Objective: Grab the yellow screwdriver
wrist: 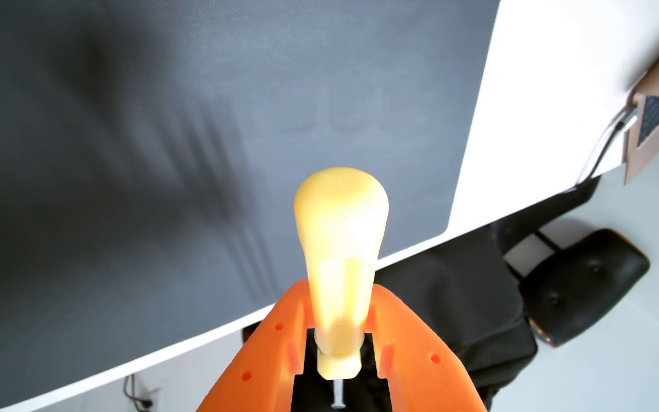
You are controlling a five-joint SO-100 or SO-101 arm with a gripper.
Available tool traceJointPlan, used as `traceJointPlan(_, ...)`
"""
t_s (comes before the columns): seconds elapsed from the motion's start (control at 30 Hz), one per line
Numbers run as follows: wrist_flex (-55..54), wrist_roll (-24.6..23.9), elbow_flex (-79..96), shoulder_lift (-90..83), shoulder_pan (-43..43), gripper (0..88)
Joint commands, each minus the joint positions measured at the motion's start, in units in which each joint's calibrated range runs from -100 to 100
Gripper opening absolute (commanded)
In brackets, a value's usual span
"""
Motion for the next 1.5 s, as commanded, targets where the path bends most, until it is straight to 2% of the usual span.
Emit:
traceJointPlan(0.0,0.2,-0.3,-2.5,-3.6,0.1,0.9)
traceJointPlan(1.47,-0.1,0.2,-0.9,-4.0,0.6,0.9)
